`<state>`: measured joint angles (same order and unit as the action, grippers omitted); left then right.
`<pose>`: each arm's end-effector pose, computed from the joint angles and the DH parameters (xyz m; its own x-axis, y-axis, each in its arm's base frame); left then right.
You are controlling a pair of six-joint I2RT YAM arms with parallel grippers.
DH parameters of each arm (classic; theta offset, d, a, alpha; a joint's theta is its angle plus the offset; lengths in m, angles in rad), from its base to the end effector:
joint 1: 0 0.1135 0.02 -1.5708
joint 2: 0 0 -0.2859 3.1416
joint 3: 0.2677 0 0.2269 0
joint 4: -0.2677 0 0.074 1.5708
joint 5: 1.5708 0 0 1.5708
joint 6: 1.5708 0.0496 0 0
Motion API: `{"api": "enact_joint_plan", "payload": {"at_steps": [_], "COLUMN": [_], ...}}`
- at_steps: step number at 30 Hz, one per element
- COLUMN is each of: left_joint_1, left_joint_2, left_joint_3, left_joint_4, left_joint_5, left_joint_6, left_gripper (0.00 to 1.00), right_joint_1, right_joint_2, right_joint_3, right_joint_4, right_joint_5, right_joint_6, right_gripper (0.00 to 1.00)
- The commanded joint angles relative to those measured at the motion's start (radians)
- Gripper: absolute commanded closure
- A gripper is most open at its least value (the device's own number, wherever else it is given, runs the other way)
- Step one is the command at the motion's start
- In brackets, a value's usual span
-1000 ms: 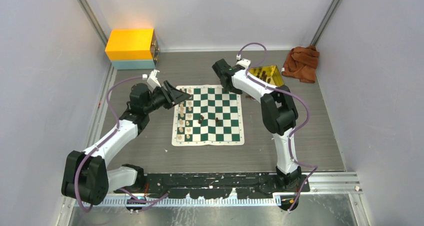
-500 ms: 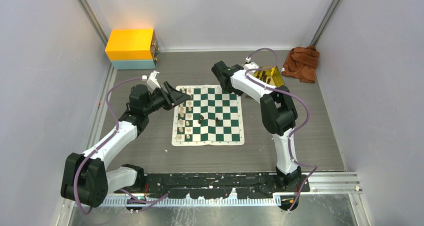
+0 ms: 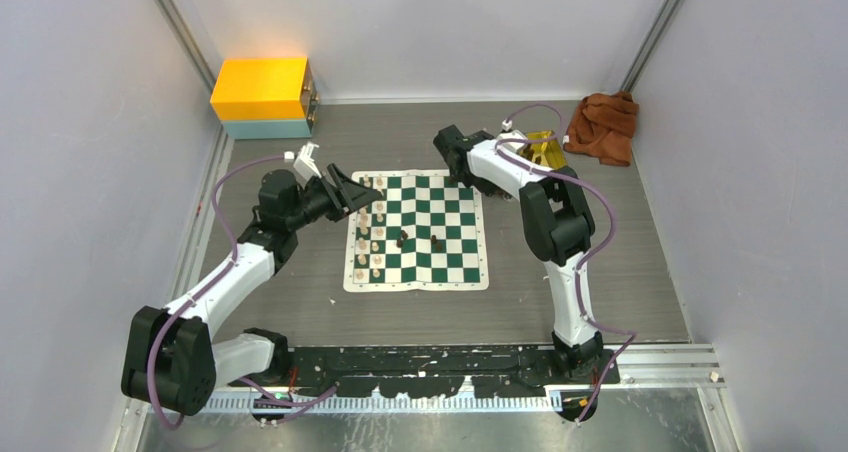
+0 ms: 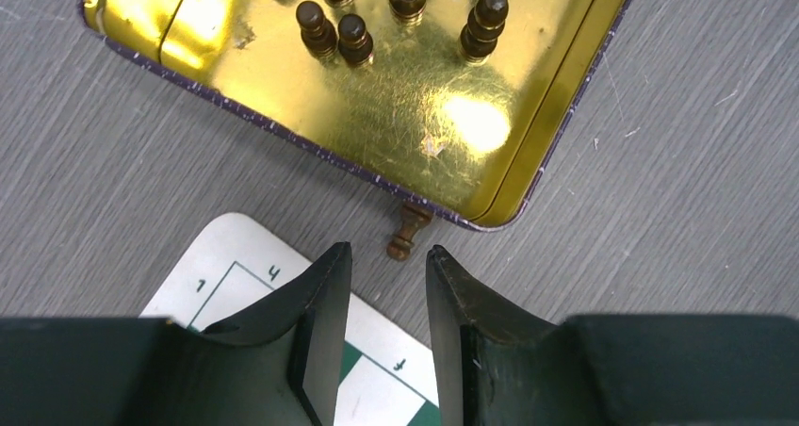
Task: Set up the chess pieces on the board
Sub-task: Pick up the chess piece at the center of the board.
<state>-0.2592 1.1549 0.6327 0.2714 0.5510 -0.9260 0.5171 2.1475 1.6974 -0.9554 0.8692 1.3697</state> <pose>0.2221 -0.0858 0.2891 -0.7105 -0.5161 -0.4784 0.2342 0.4677 -0.8523 0.3807 0.1730 0.2074 -0.3769 0.5132 -0.7711 0.7982 0.6023 0.0107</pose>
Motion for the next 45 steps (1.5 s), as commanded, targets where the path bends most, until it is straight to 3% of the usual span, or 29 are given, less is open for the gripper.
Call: {"api": "enact_joint_plan", "payload": {"at_steps": [1,21,26,33,45], "left_joint_1": [0.006,0.007,0.008,0.007,0.007], "left_joint_2": [-0.010,0.057,0.060,0.058,0.055], "left_joint_3": [0.000,-0.004,-0.004,-0.005,-0.004], "left_joint_4": [0.047,0.107,0.107,0.107,0.108], "left_joint_5": [0.021,0.029,0.028,0.028,0.027], "left_joint_6": [0.019,0.011,0.012,0.011,0.004], "left_gripper": [0.45,0.46,0.46,0.46,0.46], "right_joint_1": [-0.016,-0.037,-0.038,-0.037,-0.001], "right_joint_2": [0.011,0.078,0.079,0.061,-0.081], "right_joint_3": [0.005,0.029,0.017,0.002,-0.090], "right_joint_4": [0.024,0.039,0.054,0.072,0.265], "right_joint_5": [0.037,-0.018,-0.034,-0.042,-0.107], "right_joint_6": [0.036,0.019,0.017,0.001,-0.238], "right_gripper": [0.59,0.60,0.71,0.99,0.99]}}
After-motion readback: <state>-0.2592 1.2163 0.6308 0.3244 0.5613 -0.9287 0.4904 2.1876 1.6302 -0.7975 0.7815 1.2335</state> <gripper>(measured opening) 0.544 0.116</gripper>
